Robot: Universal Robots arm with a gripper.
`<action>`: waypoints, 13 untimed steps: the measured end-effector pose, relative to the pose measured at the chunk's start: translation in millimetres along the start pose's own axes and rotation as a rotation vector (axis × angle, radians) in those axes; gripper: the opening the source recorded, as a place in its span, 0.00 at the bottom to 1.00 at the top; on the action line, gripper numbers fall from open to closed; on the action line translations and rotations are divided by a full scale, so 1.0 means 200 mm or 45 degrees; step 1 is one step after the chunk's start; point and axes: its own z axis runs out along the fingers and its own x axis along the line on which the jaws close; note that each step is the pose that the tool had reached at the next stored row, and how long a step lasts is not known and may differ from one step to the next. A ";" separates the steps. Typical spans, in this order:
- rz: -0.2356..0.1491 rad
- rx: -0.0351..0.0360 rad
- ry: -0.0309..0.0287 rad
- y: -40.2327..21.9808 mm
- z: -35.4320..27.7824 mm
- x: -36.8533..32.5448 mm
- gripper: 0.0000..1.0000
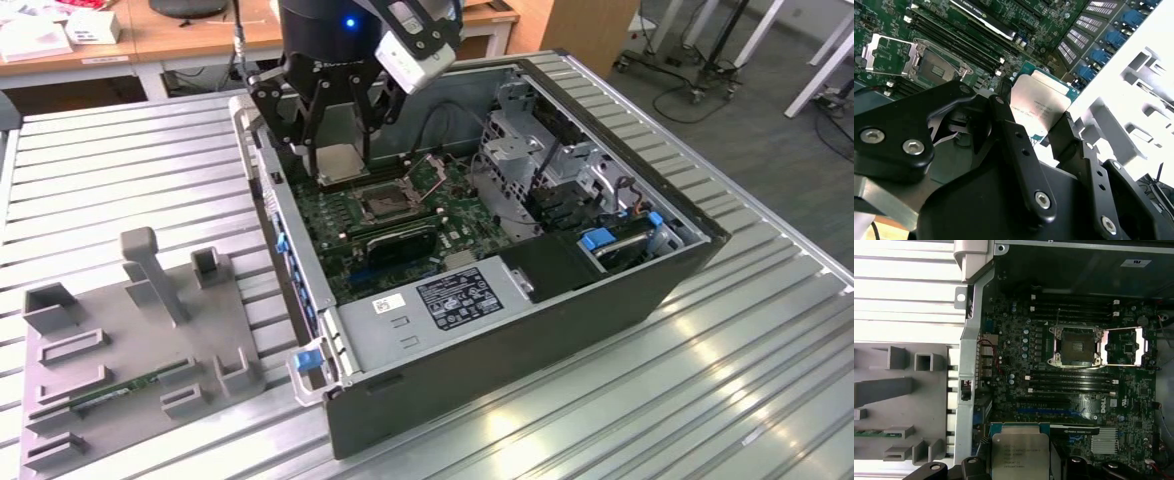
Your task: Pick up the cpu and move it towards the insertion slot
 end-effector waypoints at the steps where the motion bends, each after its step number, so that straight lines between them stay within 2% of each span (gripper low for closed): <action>1: 0.000 0.0000 0.0000 0.000 0.000 -0.002 0.55; 13: 0.000 0.0000 -0.0001 0.000 0.000 -0.007 0.55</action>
